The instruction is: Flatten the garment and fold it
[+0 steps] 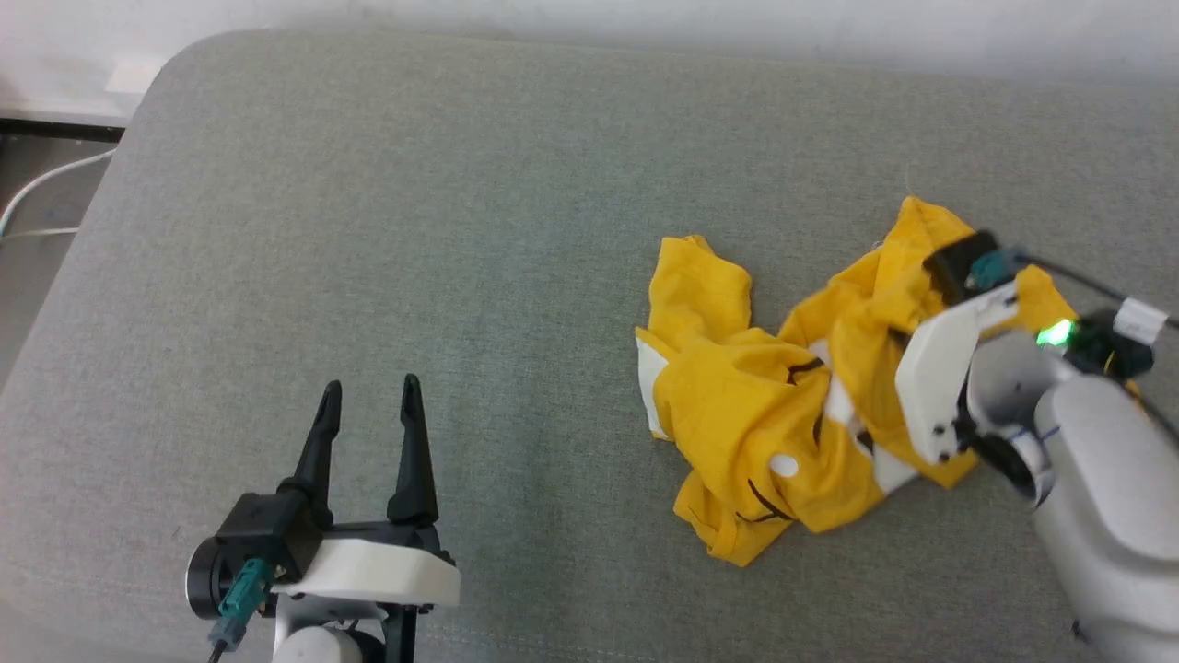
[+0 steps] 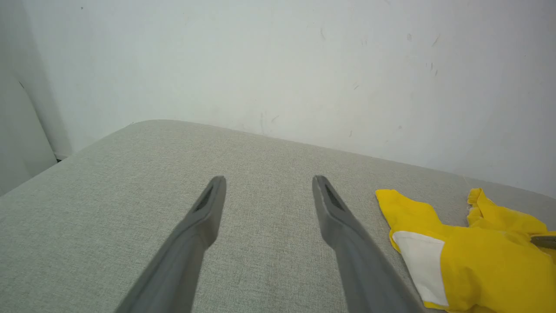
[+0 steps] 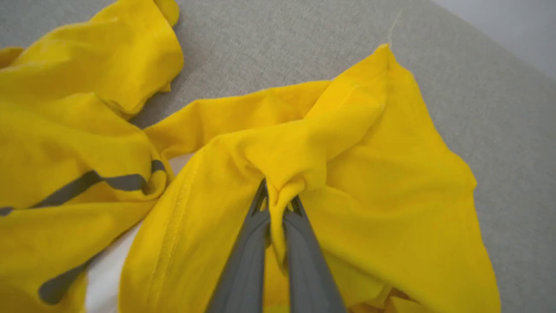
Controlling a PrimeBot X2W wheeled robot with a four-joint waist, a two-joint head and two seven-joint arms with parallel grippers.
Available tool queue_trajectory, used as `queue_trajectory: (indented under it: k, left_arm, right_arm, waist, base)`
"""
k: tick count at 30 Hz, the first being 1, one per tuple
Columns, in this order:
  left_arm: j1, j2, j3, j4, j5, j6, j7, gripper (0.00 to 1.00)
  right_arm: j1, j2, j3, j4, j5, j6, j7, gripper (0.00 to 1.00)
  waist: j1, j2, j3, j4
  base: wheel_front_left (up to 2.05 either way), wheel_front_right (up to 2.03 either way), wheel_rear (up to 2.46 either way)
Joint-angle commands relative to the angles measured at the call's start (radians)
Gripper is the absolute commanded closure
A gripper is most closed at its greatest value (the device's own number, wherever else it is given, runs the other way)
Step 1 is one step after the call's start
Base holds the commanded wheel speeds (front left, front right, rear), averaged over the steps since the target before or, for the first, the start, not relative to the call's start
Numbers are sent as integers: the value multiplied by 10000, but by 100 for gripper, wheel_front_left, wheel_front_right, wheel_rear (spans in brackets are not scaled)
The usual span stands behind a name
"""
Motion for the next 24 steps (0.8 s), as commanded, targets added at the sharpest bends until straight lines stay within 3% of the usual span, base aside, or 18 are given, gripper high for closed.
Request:
queue_trajectory:
  k: [1, 8, 14, 19, 20, 21, 22, 24]
  left_arm:
    - [-94, -15, 33, 3, 17, -12, -47, 0]
    - [-83, -15, -10, 15, 9, -30, -47, 0]
    - [-30, -15, -44, 13, 83, -83, -47, 0]
    - [26, -15, 47, 43, 168, -156, -47, 0]
    - [29, -15, 58, 55, 180, -172, -47, 0]
    - [31, -15, 65, 63, 190, -183, -47, 0]
    - [33, -15, 75, 71, 202, -188, -47, 0]
    - [47, -15, 88, 89, 249, -205, -47, 0]
  right_arm:
    - [-444, -79, -69, -85, 15, -19, -328, 100]
    - [-1386, -860, -908, -94, -613, -19, -1630, 100]
    - [-797, -1775, -2451, 568, -1792, -19, -2316, 100]
    - [74, -1715, -3579, 1326, -2606, -19, -2692, 100]
    - [186, -1580, -3794, 1464, -2711, -19, -2740, 75]
    - [264, -1424, -3956, 1558, -2803, -19, -2794, 34]
    - [306, -1254, -4086, 1616, -2862, -19, -2864, 0]
    - [315, -933, -4179, 1615, -2939, -19, -3021, 0]
  waist:
    - [-1, -1, -89, -112]
    - [-1, -1, -213, -243]
    - [-1, -1, -177, -72]
    - [-1, -1, -119, 36]
    - [-1, -1, -121, 43]
    - [-1, -1, -128, 45]
    - [-1, -1, -142, 36]
    - [-1, -1, -204, -9]
  base:
    - [0, 0, 0]
    - [0, 0, 0]
    - [0, 0, 0]
    - [0, 0, 0]
    - [0, 0, 0]
    - [0, 0, 0]
    - [0, 0, 0]
    - [0, 0, 0]
